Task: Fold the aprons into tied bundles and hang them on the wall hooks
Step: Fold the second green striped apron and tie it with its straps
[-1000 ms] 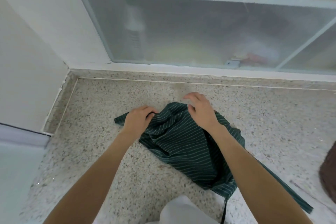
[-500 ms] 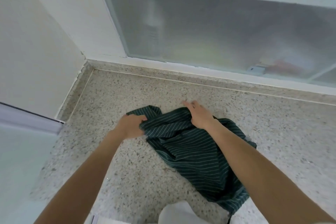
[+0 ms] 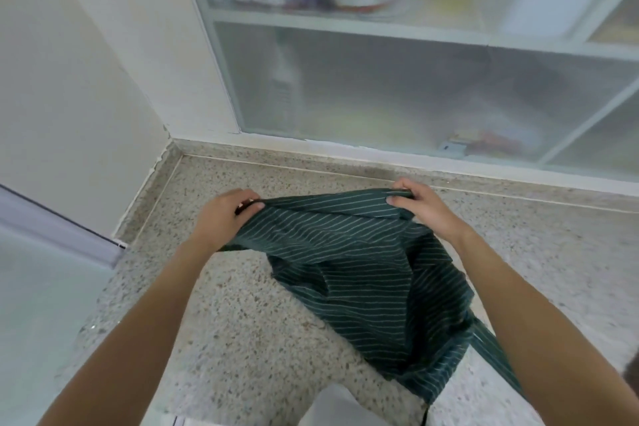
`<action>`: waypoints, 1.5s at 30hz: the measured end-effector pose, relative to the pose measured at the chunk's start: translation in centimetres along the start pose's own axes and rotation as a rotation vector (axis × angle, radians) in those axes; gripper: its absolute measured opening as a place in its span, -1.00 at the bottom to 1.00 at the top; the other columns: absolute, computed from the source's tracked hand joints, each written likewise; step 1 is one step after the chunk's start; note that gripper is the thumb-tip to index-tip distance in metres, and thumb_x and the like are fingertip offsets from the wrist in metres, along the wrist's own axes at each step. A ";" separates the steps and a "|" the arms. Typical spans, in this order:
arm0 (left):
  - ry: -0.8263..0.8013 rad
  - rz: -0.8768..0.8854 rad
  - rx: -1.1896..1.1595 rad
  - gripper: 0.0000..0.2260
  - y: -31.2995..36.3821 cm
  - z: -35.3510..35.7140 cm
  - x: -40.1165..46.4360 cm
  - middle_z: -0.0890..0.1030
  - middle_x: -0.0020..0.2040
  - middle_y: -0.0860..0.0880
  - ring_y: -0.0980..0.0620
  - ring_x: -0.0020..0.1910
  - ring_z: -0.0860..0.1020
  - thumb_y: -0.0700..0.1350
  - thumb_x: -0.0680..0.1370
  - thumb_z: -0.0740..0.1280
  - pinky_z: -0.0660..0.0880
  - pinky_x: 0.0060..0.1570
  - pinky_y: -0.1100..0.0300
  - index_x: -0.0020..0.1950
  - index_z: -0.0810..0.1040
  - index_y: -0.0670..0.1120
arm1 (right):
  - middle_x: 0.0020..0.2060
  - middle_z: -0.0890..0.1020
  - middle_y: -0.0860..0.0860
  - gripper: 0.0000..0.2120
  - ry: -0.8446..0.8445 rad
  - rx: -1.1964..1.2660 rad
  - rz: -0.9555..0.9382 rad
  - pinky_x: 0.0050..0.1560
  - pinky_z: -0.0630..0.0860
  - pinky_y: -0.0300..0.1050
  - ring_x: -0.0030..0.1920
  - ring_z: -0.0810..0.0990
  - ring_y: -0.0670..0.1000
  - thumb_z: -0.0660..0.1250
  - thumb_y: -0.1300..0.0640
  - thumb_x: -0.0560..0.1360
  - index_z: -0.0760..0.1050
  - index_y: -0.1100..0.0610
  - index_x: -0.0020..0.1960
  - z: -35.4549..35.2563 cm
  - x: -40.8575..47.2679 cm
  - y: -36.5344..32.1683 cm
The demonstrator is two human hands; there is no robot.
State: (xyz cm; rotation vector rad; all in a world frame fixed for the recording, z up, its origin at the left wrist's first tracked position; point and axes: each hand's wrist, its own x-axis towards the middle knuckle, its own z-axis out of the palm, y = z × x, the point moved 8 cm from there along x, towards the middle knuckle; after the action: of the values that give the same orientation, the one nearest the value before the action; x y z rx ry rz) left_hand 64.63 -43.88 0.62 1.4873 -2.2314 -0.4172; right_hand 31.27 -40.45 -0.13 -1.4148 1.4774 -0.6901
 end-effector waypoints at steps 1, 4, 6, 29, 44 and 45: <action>0.022 0.016 0.054 -0.83 0.0 -0.6 0.7 0.63 -0.10 -0.02 -0.03 -0.19 0.57 -0.03 0.57 0.29 0.49 -0.23 0.16 -0.01 0.60 -0.09 | -0.15 0.56 -0.03 -0.96 0.057 0.016 -0.010 0.01 0.38 -0.17 -0.08 0.53 -0.04 0.33 0.14 0.51 0.50 0.02 -0.05 -1.1 -0.1 -0.1; 0.084 0.040 0.161 -0.80 0.3 -1.4 3.5 0.63 -0.06 -0.06 -0.11 -0.16 0.58 -0.02 0.59 0.24 0.54 -0.26 0.05 0.06 0.59 -0.08 | -0.28 0.53 -0.01 -0.97 0.288 -0.057 -0.033 -0.09 0.39 -0.13 -0.20 0.49 0.00 0.32 0.15 0.52 0.52 0.07 -0.11 -4.5 0.0 -0.4; 0.122 0.073 0.210 -0.82 1.7 -1.2 6.1 0.62 -0.08 -0.08 -0.13 -0.13 0.56 -0.05 0.58 0.25 0.55 -0.26 0.01 0.07 0.58 -0.09 | -0.28 0.56 0.05 -0.90 0.447 -0.233 -0.027 -0.23 0.34 -0.15 -0.23 0.50 0.06 0.30 0.10 0.54 0.52 0.13 -0.09 -6.9 0.4 -0.8; -0.807 -0.271 0.275 0.03 -1.0 21.4 5.2 -0.39 0.49 -0.05 -0.23 0.46 -0.34 0.51 0.27 0.21 -0.11 0.32 -0.42 0.48 -0.33 0.17 | 0.49 -0.35 -0.03 -0.09 -0.192 -0.847 0.374 0.33 -0.22 0.47 0.45 -0.37 0.27 0.20 -0.42 0.38 -0.26 -0.21 0.50 4.0 4.1 15.6; -0.186 0.065 -0.172 -0.61 4.5 12.4 3.1 0.52 0.16 -0.02 -0.02 0.19 0.44 0.17 0.51 0.27 0.39 0.22 0.06 0.22 0.47 -0.04 | 0.21 0.48 0.05 -0.67 0.216 -0.699 -0.231 0.33 0.30 0.12 0.31 0.34 0.09 0.37 0.03 0.48 0.48 0.06 0.21 7.7 -3.5 5.8; -0.193 0.107 -0.188 -0.68 5.9 12.1 1.5 0.55 0.09 0.01 0.01 0.12 0.47 0.11 0.51 0.32 0.43 0.15 0.12 0.17 0.49 -0.05 | 0.09 0.53 0.02 -0.76 0.219 -0.680 -0.233 0.24 0.39 0.04 0.19 0.42 0.06 0.37 0.06 0.49 0.51 0.08 0.13 8.1 -5.5 6.0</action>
State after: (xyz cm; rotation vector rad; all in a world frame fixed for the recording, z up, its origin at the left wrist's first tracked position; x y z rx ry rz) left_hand 53.37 -42.88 -6.85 1.2716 -2.3312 -0.7422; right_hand 35.30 -32.44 -7.33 -2.1037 1.8373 -0.5095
